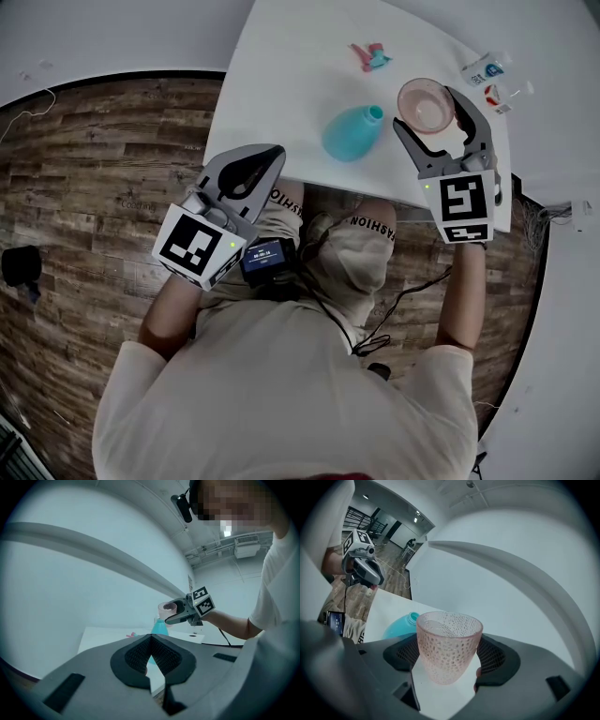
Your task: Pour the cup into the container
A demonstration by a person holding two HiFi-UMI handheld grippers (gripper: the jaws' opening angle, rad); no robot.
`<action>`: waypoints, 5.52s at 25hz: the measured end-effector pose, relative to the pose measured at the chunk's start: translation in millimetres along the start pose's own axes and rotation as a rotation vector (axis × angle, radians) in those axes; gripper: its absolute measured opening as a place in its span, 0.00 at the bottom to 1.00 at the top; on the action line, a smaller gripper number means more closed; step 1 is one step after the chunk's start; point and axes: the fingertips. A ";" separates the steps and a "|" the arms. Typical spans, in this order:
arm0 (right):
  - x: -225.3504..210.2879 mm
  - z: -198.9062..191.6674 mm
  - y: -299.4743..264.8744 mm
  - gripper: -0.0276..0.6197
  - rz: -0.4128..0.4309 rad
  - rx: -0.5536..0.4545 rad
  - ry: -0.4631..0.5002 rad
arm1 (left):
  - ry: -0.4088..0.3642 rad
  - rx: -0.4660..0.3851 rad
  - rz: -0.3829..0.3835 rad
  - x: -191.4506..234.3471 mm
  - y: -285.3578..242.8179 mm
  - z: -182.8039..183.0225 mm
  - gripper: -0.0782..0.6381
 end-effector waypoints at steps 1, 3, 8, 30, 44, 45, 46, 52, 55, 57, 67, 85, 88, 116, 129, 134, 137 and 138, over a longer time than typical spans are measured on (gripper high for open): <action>0.4 0.2 -0.7 0.61 0.001 0.000 0.001 | 0.001 -0.002 0.001 0.4 0.2 0.2 0.12; 1.6 0.9 -2.0 0.61 0.003 -0.001 0.002 | 0.000 0.000 0.006 1.3 1.6 0.6 0.12; 1.3 1.8 -3.0 0.61 -0.003 0.005 0.028 | -0.007 0.005 0.006 1.5 1.6 -0.4 0.12; 1.6 3.6 -11.7 0.61 -0.019 0.046 0.130 | -0.001 0.018 0.020 5.1 5.6 -6.0 0.12; -1.6 6.6 -12.4 0.61 -0.025 0.059 0.172 | -0.008 0.022 0.034 9.0 5.1 -6.1 0.12; -1.5 7.2 -12.4 0.61 -0.024 0.059 0.174 | -0.008 0.022 0.035 9.4 5.3 -5.8 0.12; -1.4 8.0 -12.5 0.61 -0.023 0.058 0.177 | -0.008 0.022 0.035 9.6 5.4 -5.8 0.12; -3.2 10.4 -11.0 0.61 -0.034 0.065 0.196 | -0.007 0.024 0.034 9.4 6.3 -6.8 0.12; -3.5 11.1 -11.0 0.61 -0.039 0.070 0.210 | -0.005 0.024 0.033 9.2 6.6 -6.5 0.12; -3.6 11.4 -11.6 0.61 -0.041 0.073 0.220 | -0.003 0.022 0.029 8.9 6.5 -6.9 0.12; -2.9 13.1 -13.6 0.61 -0.042 0.078 0.239 | 0.001 0.023 0.032 10.5 8.5 -7.2 0.12; -9.7 19.0 -11.2 0.61 -0.066 0.085 0.274 | 0.004 0.019 0.030 12.2 10.6 -8.5 0.12; -10.9 19.4 -10.8 0.61 -0.068 0.083 0.277 | 0.003 0.021 0.033 12.1 10.6 -8.0 0.12; -23.8 24.6 -5.0 0.61 -0.100 0.093 0.317 | 0.002 0.019 0.032 11.7 11.9 -5.7 0.12; -28.3 25.6 -3.5 0.61 -0.114 0.098 0.343 | 0.002 0.016 0.027 10.9 11.2 -6.5 0.12; -28.8 25.3 -4.1 0.61 -0.118 0.098 0.349 | 0.003 0.021 0.031 11.3 11.2 -7.0 0.12; -29.1 24.6 -4.6 0.61 -0.122 0.100 0.355 | 0.002 0.020 0.031 11.7 11.2 -8.1 0.12; -29.2 24.6 -4.8 0.61 -0.123 0.100 0.358 | 0.002 0.019 0.031 11.8 11.3 -8.5 0.12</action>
Point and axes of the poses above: the fingertips, and each gripper's own axes: y backward along the fingers, x to its left, z out of its top, and after that the axes turned 8 degrees about -x, right-handed
